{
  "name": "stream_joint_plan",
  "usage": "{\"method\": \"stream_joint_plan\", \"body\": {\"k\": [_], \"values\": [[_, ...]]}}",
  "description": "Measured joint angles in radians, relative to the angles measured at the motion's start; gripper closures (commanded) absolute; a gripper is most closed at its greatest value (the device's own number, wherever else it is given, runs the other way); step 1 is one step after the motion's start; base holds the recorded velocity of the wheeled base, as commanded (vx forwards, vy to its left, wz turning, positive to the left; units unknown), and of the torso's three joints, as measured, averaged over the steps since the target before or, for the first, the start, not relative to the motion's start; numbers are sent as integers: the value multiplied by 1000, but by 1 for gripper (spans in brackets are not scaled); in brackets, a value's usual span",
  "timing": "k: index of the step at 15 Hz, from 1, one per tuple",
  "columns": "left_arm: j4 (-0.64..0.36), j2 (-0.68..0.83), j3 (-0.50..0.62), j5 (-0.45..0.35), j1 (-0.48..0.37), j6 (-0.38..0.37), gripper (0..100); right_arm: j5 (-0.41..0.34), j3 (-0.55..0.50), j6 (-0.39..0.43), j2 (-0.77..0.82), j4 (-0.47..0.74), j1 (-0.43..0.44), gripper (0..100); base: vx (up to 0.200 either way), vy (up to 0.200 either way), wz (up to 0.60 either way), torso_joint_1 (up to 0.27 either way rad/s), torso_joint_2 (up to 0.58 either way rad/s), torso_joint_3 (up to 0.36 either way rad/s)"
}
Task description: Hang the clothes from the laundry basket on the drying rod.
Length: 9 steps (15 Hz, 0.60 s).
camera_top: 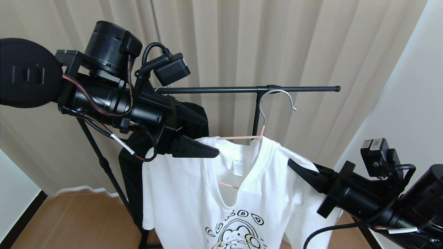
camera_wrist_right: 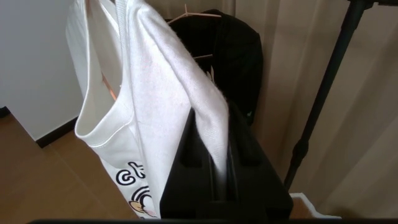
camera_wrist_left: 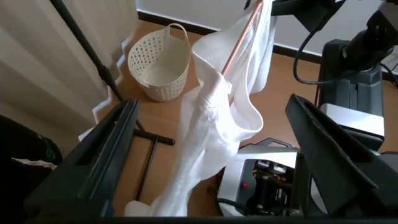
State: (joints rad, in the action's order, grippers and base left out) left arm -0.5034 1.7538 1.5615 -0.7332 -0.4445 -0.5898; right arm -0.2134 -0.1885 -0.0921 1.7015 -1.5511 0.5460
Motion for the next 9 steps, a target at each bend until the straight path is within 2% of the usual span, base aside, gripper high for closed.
{"method": "stream_joint_plan", "body": {"k": [2, 4, 6, 9], "values": [[-39, 14, 27, 0, -6, -10, 0, 0, 0, 1, 0, -1, 4, 100, 0, 0, 0, 0, 0, 0], [-98, 33, 68, 1, -13, -66, 0, 1, 0, 2, 0, -1, 5, 100, 0, 0, 0, 0, 0, 0], [-108, 47, 86, 1, -14, -114, 0, 0, 0, 2, 0, -1, 6, 100, 0, 0, 0, 0, 0, 0], [-110, 63, 87, 1, -17, -126, 0, 1, -3, 2, 0, -1, 6, 100, 0, 0, 0, 0, 0, 0]]}}
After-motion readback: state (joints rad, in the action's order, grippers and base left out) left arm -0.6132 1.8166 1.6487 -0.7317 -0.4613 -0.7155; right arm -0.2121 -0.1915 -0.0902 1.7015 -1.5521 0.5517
